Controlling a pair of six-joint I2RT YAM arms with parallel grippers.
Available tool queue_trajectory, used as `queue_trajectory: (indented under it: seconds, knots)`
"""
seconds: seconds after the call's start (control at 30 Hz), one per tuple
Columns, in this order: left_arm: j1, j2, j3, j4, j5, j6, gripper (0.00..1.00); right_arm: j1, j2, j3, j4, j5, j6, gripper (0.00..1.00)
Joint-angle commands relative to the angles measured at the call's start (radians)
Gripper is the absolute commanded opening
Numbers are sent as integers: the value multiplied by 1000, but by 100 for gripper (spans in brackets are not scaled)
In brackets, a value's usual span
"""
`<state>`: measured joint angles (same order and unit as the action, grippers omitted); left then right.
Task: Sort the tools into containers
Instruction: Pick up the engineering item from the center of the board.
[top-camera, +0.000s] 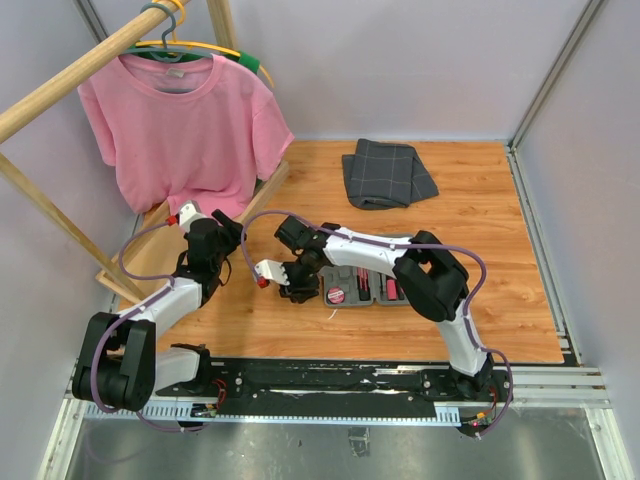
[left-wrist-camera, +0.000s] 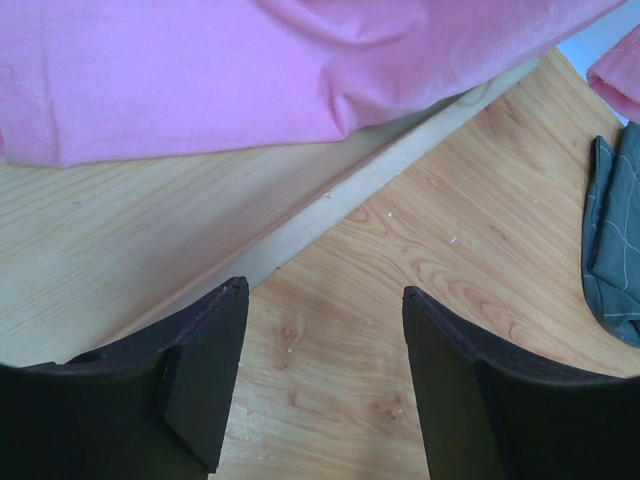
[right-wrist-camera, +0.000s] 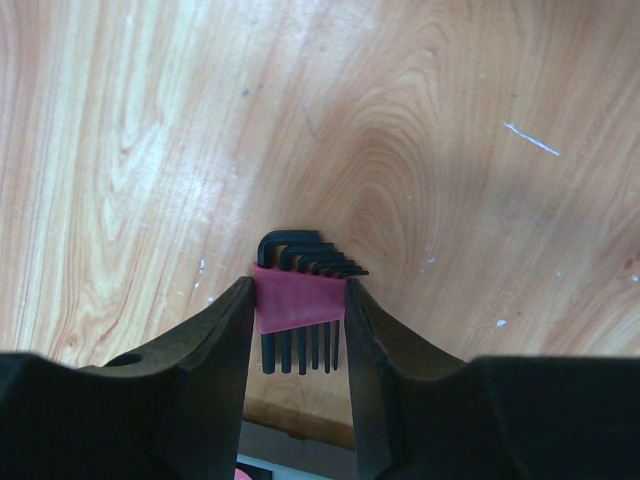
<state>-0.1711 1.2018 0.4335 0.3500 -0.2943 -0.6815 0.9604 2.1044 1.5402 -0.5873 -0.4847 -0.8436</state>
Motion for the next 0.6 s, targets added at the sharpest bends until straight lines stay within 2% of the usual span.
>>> queue_trajectory:
  seconds: [0.0,0.23,0.57]
  knots:
    - [12,7,28,7,-7,2,67,-13,64,15,-25,97,99,34]
    - [13,7,28,6,-6,1,67,-6,-46,-44,72,6,106,32]
    - [13,5,28,3,-7,0,67,-13,-110,-39,111,-9,109,34]
